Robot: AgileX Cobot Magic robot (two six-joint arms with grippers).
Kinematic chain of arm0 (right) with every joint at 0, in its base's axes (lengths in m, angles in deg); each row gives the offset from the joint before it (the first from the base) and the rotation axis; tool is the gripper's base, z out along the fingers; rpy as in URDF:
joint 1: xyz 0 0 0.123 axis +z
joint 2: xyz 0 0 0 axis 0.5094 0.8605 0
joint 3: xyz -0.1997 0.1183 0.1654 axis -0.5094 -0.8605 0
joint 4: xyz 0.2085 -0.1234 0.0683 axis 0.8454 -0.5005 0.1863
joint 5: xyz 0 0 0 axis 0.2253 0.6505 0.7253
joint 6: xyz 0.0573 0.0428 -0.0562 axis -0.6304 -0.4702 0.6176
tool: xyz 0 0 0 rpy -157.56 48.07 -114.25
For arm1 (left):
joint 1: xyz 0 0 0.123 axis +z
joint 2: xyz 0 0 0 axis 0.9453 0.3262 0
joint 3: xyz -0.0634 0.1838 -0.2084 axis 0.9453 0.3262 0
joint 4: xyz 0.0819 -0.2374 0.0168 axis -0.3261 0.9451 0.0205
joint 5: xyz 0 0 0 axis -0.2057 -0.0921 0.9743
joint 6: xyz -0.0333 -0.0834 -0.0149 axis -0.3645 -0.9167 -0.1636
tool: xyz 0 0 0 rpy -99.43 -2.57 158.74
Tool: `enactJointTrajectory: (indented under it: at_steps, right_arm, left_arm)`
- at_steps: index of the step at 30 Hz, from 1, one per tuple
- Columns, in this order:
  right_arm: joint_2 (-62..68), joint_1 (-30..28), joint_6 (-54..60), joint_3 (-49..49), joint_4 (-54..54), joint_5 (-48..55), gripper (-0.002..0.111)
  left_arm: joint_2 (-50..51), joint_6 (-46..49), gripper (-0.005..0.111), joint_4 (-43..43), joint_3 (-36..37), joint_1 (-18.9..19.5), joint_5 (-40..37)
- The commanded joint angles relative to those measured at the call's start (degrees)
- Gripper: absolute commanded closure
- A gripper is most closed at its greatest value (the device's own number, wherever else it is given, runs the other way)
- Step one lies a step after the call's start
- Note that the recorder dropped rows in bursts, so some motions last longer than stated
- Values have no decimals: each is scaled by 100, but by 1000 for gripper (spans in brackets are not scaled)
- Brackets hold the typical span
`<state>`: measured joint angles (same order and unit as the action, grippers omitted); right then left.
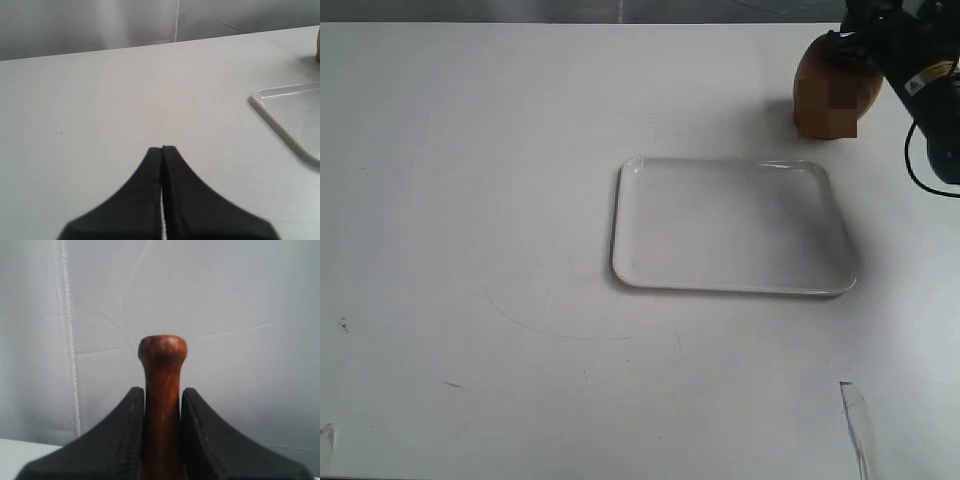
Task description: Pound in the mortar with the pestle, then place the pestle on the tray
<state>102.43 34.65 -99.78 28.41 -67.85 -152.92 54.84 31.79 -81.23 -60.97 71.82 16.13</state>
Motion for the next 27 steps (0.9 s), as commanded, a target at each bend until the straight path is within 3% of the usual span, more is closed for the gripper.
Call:
enactJointTrajectory:
  at_steps: [1,12,27]
  right_arm:
    - [346,0,-47,-44,-127,347,108]
    - [-901,-11,-118,-44,-357,347,108]
    - [-54,-11,16,-44,-627,553,108]
  left_arm:
    - [-7,-47,107,42,3,-44,17]
    - [-7,-47,107,42,3,-44,17]
    - [-7,-47,107,42,3,-44,17]
